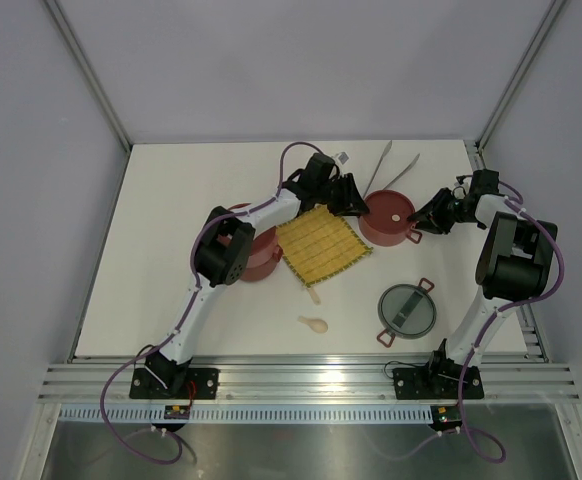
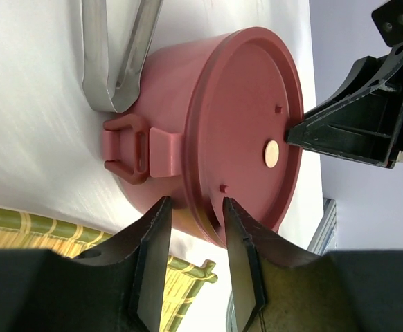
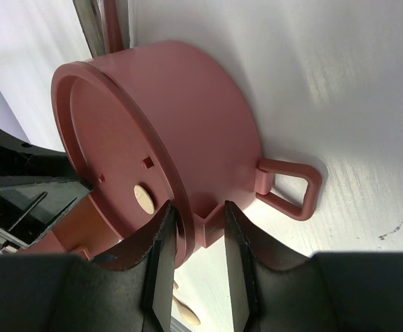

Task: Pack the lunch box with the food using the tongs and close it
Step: Pick up the packing box from the center of the board.

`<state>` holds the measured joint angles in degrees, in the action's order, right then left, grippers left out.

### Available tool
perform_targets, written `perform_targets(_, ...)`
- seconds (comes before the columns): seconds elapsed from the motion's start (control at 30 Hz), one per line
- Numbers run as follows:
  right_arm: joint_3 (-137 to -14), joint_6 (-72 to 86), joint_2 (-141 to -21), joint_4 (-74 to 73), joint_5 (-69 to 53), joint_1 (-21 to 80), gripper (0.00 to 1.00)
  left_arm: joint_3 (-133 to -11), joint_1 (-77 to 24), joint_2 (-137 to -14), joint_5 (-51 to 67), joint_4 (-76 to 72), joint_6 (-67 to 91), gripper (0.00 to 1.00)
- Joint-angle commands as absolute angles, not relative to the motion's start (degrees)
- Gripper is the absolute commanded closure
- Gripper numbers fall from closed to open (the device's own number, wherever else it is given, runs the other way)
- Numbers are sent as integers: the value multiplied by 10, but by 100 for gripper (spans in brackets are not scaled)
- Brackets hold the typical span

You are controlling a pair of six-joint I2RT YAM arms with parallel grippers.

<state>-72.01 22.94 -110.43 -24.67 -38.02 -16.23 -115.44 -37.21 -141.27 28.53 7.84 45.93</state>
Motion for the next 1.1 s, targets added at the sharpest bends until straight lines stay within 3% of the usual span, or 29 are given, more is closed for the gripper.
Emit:
perform_targets(0.0,-732,229,-1104,-255,-336,-159,91,-1164,-377,-1403,310,55,458,61)
perform_targets(0.23,-736,240,-1100,-250,-330,-160,85,-1096,-377,-1363,317,40,447,57)
perform_targets(0.43,-737,243,-1100,-248,-328,-160,65,-1066,-378,-1340,316,47,431,45)
perform_targets(0.57,-730,249,-1083,-243,-322,-160,58,-1072,-376,-1339,299,66,415,37)
perform_targets(1.07,-721,254,-1079,-229,-335,-160,57,-1136,-366,-1362,290,83,405,30)
